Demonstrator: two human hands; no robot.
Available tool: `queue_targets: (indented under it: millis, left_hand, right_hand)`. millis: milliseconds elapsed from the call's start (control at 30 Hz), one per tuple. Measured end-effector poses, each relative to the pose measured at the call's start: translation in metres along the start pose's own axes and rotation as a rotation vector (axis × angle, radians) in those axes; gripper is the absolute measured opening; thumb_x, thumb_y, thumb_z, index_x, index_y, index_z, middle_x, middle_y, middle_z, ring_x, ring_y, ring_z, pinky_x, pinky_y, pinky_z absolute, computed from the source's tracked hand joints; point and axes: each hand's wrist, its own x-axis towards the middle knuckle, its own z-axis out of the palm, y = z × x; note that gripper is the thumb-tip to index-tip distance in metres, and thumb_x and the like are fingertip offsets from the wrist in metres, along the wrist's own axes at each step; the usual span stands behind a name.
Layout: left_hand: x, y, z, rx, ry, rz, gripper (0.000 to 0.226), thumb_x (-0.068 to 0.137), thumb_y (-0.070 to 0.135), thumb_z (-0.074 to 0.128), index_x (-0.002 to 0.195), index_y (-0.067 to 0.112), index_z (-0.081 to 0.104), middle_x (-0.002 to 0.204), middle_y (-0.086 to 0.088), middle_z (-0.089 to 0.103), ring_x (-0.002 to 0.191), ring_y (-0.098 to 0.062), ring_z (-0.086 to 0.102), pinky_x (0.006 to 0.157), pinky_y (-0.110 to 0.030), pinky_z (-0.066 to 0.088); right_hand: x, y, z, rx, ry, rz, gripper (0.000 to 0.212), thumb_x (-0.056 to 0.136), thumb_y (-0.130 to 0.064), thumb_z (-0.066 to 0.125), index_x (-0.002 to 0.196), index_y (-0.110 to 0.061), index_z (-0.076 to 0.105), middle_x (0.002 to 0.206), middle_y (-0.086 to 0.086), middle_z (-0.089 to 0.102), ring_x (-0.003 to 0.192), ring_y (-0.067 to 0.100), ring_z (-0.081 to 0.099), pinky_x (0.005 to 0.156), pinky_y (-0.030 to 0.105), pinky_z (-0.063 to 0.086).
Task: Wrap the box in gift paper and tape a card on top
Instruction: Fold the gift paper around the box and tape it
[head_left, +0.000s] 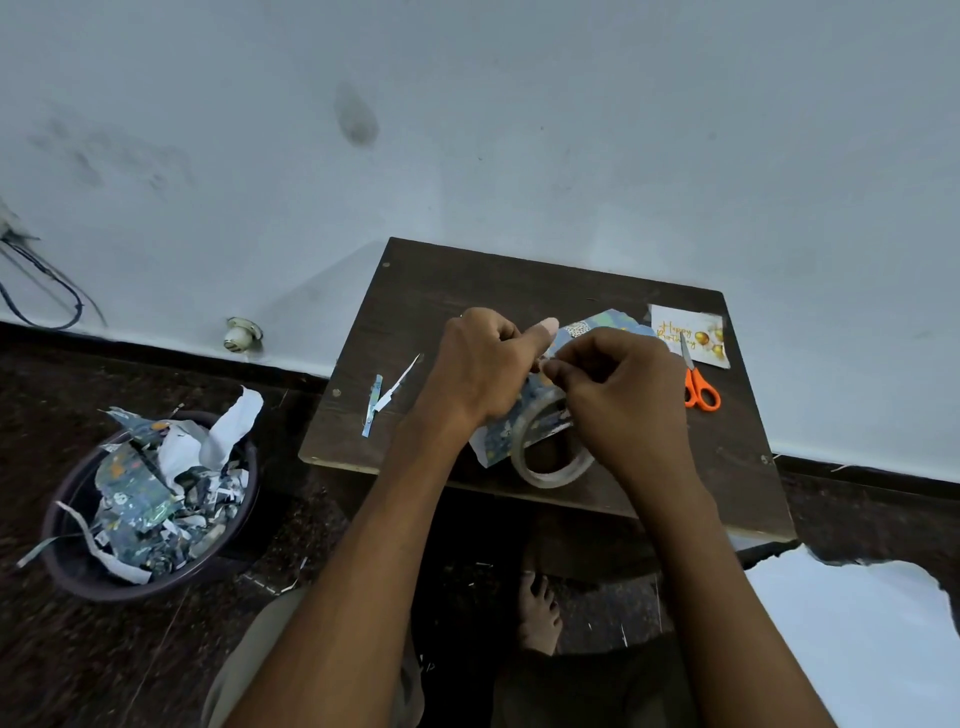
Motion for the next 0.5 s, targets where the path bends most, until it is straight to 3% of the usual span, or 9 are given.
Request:
queue_targets:
  millis: [100, 167, 233, 300, 400, 500]
  left_hand:
    - [-0.002, 0.002, -0.001, 0.000, -0.008, -0.005, 0.066, 0.097, 0.049, 0.060, 0.073, -0.012, 0.069, 0.058, 0.003, 0.070, 0.054, -0.007, 0.062, 0.053, -0.013, 0.040]
    - [-0.001, 0.000, -0.003, -0.025, -0.004, -0.029, 0.066, 0.099, 0.051, 0.056, 0.075, -0.010, 0.068, 0.056, 0.007, 0.067, 0.055, -0.003, 0.060, 0.056, -0.011, 0.041]
    - [0.002, -0.003, -0.004, 0.018, -0.012, -0.017, 0.047, 0.098, 0.045, 0.061, 0.081, 0.001, 0.069, 0.070, 0.001, 0.071, 0.066, -0.010, 0.064, 0.063, -0.018, 0.046]
    - [0.003, -0.006, -0.004, 0.102, 0.012, 0.001, 0.010, 0.092, 0.024, 0.071, 0.090, 0.016, 0.066, 0.085, 0.001, 0.069, 0.071, -0.009, 0.063, 0.063, -0.018, 0.047]
    - [0.003, -0.009, -0.004, 0.194, 0.015, 0.070, 0.034, 0.082, 0.000, 0.076, 0.105, 0.022, 0.065, 0.110, 0.003, 0.059, 0.069, -0.004, 0.060, 0.066, -0.013, 0.046]
    - [0.002, -0.008, -0.006, 0.248, 0.001, 0.063, 0.035, 0.081, 0.003, 0.080, 0.109, 0.021, 0.071, 0.110, 0.007, 0.060, 0.072, -0.003, 0.057, 0.069, -0.007, 0.046]
  right_hand:
    - [0.002, 0.000, -0.003, 0.086, -0.027, 0.043, 0.007, 0.085, -0.012, 0.080, 0.079, -0.015, 0.076, 0.067, -0.006, 0.072, 0.064, 0.008, 0.069, 0.062, 0.024, 0.057]
    - [0.003, 0.003, -0.005, 0.136, -0.052, 0.072, 0.009, 0.086, -0.011, 0.080, 0.079, -0.013, 0.075, 0.066, -0.002, 0.072, 0.062, 0.010, 0.069, 0.059, 0.021, 0.055]
    - [0.005, 0.008, -0.009, 0.238, -0.080, 0.122, 0.008, 0.087, -0.010, 0.079, 0.080, -0.010, 0.074, 0.068, 0.004, 0.073, 0.064, 0.014, 0.071, 0.061, 0.023, 0.057]
    - [0.007, 0.013, -0.015, 0.383, -0.127, 0.181, 0.008, 0.089, -0.007, 0.075, 0.081, -0.008, 0.073, 0.072, 0.007, 0.074, 0.067, 0.017, 0.070, 0.065, 0.026, 0.059]
    - [0.012, 0.018, -0.023, 0.583, -0.223, 0.271, 0.010, 0.092, -0.003, 0.069, 0.082, -0.005, 0.070, 0.071, 0.006, 0.072, 0.068, 0.013, 0.067, 0.068, 0.023, 0.057]
    - [0.016, 0.022, -0.026, 0.655, -0.253, 0.302, 0.016, 0.094, -0.004, 0.066, 0.079, -0.009, 0.069, 0.072, 0.005, 0.070, 0.068, 0.012, 0.065, 0.068, 0.022, 0.053]
